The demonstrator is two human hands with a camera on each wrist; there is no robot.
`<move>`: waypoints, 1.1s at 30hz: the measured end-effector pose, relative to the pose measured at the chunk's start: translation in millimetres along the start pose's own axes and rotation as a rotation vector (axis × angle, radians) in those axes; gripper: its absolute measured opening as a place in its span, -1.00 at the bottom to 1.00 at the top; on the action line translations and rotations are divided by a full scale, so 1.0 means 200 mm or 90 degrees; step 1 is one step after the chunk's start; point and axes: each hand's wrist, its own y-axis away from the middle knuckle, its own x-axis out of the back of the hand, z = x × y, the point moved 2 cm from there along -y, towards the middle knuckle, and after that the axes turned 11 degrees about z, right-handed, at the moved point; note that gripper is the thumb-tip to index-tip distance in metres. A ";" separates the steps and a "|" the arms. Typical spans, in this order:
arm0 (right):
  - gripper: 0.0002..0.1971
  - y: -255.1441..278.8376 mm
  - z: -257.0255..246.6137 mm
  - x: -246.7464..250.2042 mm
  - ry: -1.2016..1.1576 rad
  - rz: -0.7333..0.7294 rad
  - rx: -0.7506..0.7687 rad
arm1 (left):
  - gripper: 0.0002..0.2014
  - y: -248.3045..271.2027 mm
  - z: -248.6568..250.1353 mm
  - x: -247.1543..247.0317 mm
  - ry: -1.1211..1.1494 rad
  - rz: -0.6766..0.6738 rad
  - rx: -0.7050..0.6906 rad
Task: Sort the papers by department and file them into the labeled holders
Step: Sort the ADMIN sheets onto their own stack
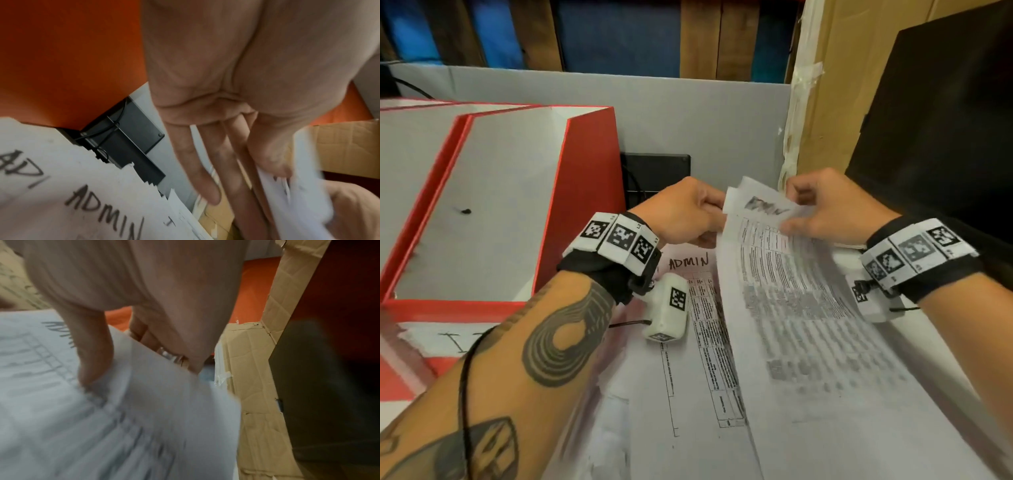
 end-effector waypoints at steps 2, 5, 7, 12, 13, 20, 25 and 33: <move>-0.67 -0.01 0.02 0.06 -0.021 -0.006 -0.026 | -0.71 0.01 -0.01 0.03 -0.053 0.009 0.063; -0.58 0.01 0.06 0.16 0.017 -0.044 -0.036 | -0.59 0.00 -0.09 0.05 -0.462 -0.003 0.114; -0.59 0.03 0.09 0.17 0.069 -0.070 -0.038 | -0.36 0.00 -0.14 0.02 -0.656 -0.077 0.135; -0.71 0.04 0.06 0.16 0.064 -0.062 -0.081 | -0.57 -0.04 -0.14 0.01 -0.660 0.001 0.140; -0.73 0.05 0.04 0.16 0.055 -0.062 -0.085 | -0.62 -0.05 -0.14 0.03 -0.648 0.065 0.130; -0.83 0.04 -0.06 0.07 0.040 -0.079 -0.084 | -0.58 -0.04 -0.09 0.07 -0.611 0.223 0.074; -0.89 0.02 -0.17 -0.05 0.111 -0.099 0.006 | -0.76 -0.01 -0.03 0.08 -0.636 0.338 -0.020; -0.75 -0.03 -0.17 -0.15 0.122 -0.083 0.046 | -0.94 0.02 0.03 0.08 -0.240 0.235 -0.047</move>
